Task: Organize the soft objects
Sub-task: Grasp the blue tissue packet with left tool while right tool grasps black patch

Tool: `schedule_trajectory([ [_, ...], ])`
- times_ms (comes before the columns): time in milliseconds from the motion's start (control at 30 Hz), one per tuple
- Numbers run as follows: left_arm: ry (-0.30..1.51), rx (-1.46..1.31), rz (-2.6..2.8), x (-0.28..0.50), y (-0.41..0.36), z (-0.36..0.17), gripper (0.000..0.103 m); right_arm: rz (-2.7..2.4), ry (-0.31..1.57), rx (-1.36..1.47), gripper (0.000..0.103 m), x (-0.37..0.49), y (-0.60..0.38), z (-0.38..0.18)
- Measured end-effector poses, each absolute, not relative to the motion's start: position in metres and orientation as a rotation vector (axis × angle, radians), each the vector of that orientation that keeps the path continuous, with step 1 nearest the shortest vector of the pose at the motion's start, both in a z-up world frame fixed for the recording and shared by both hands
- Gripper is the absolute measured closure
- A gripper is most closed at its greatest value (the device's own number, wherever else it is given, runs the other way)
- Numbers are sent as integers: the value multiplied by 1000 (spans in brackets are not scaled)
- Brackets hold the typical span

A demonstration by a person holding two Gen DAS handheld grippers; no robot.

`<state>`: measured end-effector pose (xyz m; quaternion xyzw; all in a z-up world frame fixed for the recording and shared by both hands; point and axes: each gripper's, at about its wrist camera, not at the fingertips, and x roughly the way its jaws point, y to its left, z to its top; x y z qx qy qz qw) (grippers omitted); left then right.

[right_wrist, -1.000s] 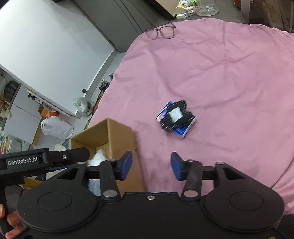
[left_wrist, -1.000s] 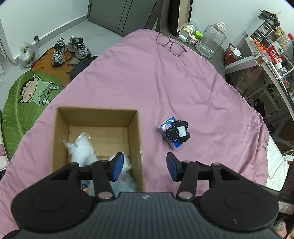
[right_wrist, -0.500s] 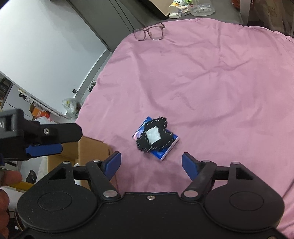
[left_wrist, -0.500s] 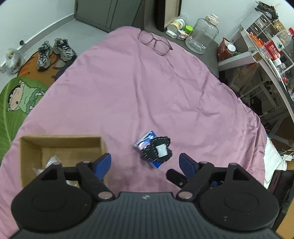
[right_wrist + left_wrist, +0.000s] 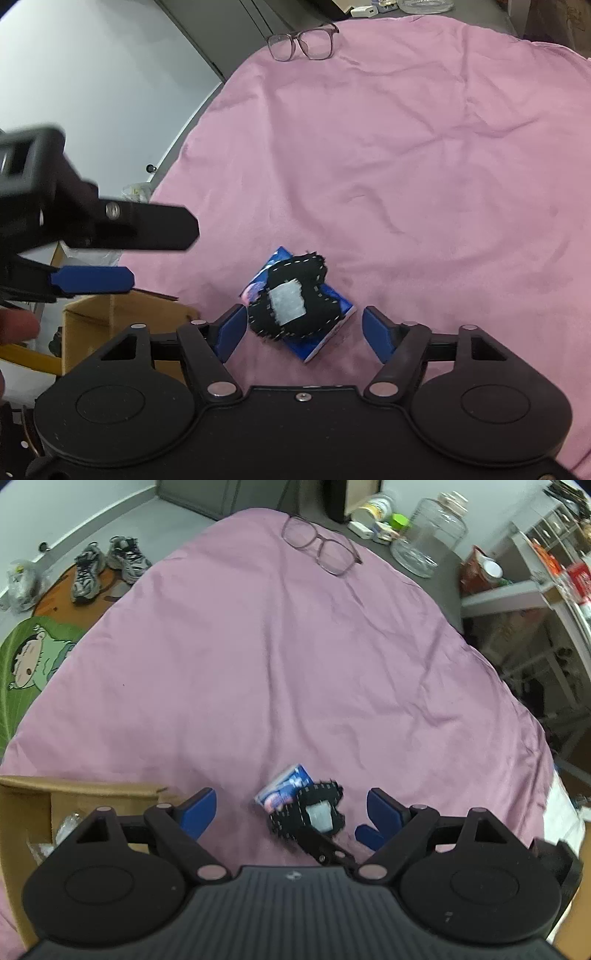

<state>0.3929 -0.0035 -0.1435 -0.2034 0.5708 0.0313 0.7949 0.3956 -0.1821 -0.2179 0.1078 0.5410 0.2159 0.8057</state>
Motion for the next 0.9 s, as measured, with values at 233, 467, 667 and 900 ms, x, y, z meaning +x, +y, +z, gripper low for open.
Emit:
schedule_trajectory([
  [233, 1255, -462, 76, 407, -20, -161, 15, 484, 1205, 287, 78, 404, -197, -232],
  [467, 1297, -474, 133, 412, -35, -188, 15, 440, 1231, 306, 79, 407, -227, -235],
  [667, 1314, -476, 172, 413, -41, -207, 16, 416, 1239, 319, 79, 404, -246, -239],
  [900, 1351, -461, 254, 418, -48, -227, 16, 398, 1240, 308, 78, 401, -262, -232],
])
